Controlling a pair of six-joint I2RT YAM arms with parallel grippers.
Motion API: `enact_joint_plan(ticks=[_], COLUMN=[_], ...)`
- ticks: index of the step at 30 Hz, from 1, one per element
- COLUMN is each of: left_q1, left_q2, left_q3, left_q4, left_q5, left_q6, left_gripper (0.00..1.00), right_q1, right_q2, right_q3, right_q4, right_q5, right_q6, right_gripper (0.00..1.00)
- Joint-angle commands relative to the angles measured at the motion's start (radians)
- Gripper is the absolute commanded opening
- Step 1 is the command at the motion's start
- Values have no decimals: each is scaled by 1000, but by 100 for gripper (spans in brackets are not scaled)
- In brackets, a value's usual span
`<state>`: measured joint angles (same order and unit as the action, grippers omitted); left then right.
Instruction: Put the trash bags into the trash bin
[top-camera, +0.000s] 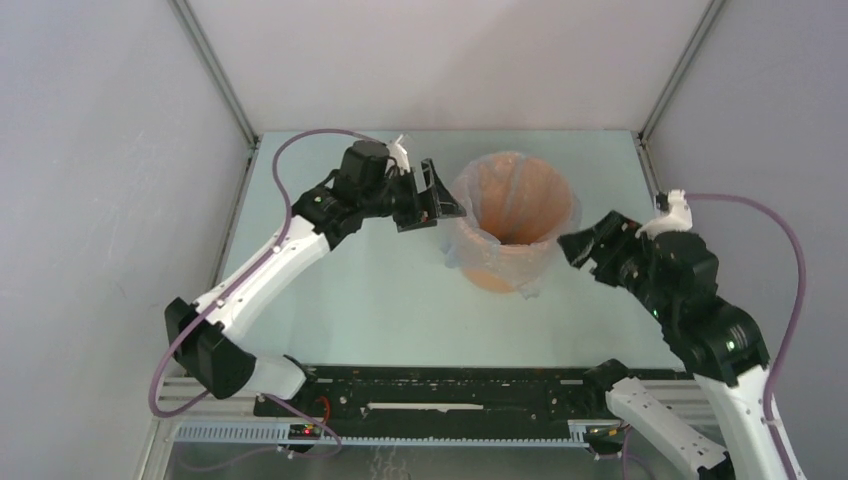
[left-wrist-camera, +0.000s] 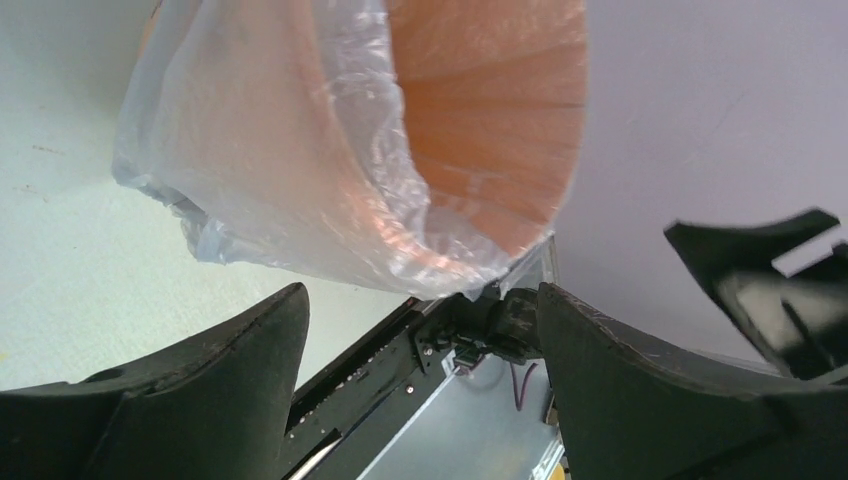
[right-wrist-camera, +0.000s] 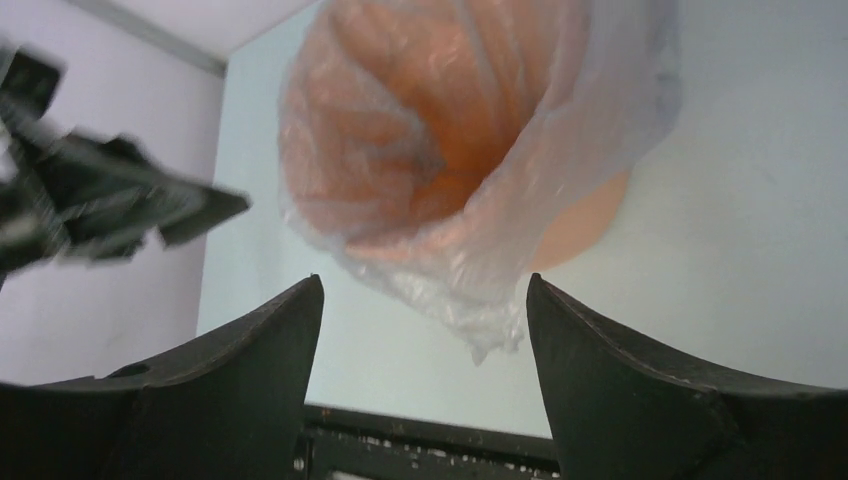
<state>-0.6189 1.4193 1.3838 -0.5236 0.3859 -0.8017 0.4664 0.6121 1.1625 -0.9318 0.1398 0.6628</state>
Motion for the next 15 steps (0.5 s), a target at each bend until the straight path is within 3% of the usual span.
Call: enact_joint_plan(ticks=[1, 5, 8, 15], left_q1=[-3, -4, -3, -2], left_q2=[-69, -93, -111, -146], left_q3=[50, 34, 10, -29], left_q4=[32, 32, 34, 23], left_q5=[-13, -14, -13, -25], left_q6=[19, 9, 6, 16], left_gripper=[88, 88, 88, 89], right_q1=[-151, -404, -490, -401], right_q2=[190, 339, 402, 531], right_q3=[114, 171, 188, 268], right_q4=[32, 62, 119, 23], right_q5=[18, -193, -311, -198], right_q6=[-50, -113, -174, -215], right_gripper=[84, 83, 82, 80])
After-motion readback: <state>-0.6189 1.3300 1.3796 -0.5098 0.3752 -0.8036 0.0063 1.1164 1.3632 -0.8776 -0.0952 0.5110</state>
